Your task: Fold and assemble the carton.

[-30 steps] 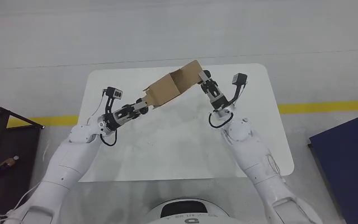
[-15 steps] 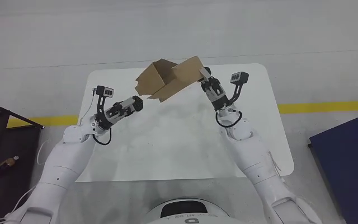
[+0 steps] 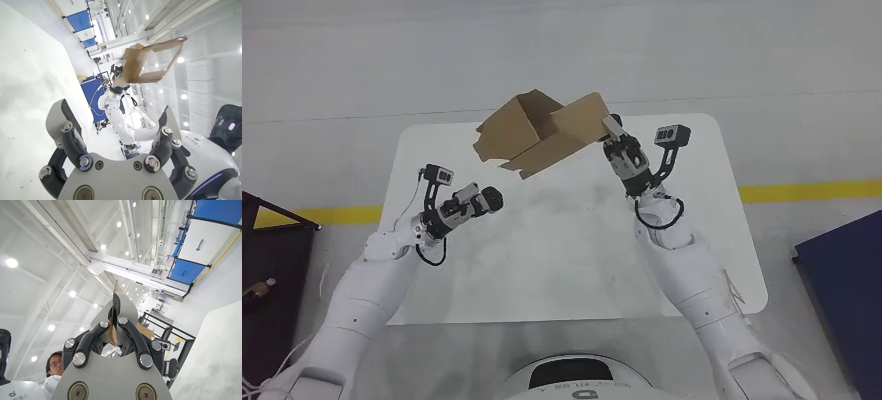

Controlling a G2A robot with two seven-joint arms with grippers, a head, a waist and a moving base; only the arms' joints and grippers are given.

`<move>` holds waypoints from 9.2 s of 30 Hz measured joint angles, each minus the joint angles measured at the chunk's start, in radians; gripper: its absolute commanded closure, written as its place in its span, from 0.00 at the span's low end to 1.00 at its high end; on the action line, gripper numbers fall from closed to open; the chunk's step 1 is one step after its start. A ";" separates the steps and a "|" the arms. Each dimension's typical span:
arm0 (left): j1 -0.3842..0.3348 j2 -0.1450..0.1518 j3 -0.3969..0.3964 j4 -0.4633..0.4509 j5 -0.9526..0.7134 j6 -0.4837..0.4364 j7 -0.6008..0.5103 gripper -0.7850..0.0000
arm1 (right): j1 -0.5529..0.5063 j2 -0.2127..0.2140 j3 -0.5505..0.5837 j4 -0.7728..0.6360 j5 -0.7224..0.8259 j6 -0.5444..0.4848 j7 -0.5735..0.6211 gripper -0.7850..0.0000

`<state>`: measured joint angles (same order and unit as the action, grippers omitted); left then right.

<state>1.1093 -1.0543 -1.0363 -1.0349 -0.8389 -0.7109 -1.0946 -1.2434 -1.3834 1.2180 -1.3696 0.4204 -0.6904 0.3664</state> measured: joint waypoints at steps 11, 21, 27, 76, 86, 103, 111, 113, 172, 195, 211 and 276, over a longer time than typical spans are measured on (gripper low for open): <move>-0.106 -0.078 0.117 0.084 -0.051 -0.016 0.000 0.00 | -0.031 -0.001 -0.010 -0.031 0.012 0.005 0.026 1.00; -0.116 -0.100 0.114 0.059 -0.024 -0.068 0.053 0.07 | -0.049 -0.003 -0.023 -0.034 0.042 0.014 0.058 1.00; -0.093 -0.105 0.095 0.024 -0.018 -0.117 0.102 0.62 | -0.047 -0.005 -0.030 -0.022 0.046 0.018 0.062 1.00; 0.034 -0.009 -0.208 -0.083 0.552 -0.301 0.370 1.00 | -0.125 0.009 0.022 -0.110 0.122 0.039 0.123 0.00; 0.114 -0.010 -0.251 -0.210 1.057 -0.301 0.576 1.00 | -0.088 0.018 0.021 -0.094 0.087 0.049 0.274 0.14; 0.107 -0.004 -0.202 -0.297 1.185 -0.270 0.563 1.00 | -0.042 0.035 -0.026 -0.074 -0.251 0.068 0.336 0.07; 0.094 -0.001 -0.184 -0.301 1.186 -0.255 0.554 1.00 | -0.030 0.041 -0.047 -0.088 -0.275 0.072 0.363 0.20; 0.090 0.000 -0.180 -0.299 1.179 -0.250 0.550 1.00 | -0.026 0.043 -0.056 -0.090 -0.251 0.081 0.399 0.26; 0.093 0.016 -0.117 -0.263 0.723 -0.139 0.486 0.00 | -0.037 0.048 -0.077 0.010 0.566 0.133 0.617 1.00; 0.184 0.027 -0.151 -0.528 0.676 -0.025 0.446 0.00 | 0.000 -0.004 -0.182 0.118 0.742 0.181 0.817 1.00; 0.197 0.021 -0.159 -0.495 0.689 -0.034 0.497 0.00 | -0.036 -0.007 -0.161 0.068 0.748 0.251 0.857 1.00; 0.244 0.023 -0.239 -0.589 0.685 -0.056 0.499 0.00 | -0.048 -0.023 -0.060 0.086 0.740 0.279 0.832 1.00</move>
<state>1.3535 -1.0310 -1.2755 -1.6237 -0.1544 -0.7669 -0.5961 -1.2917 -1.4065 1.1580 -1.2836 1.1601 -0.4114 1.1986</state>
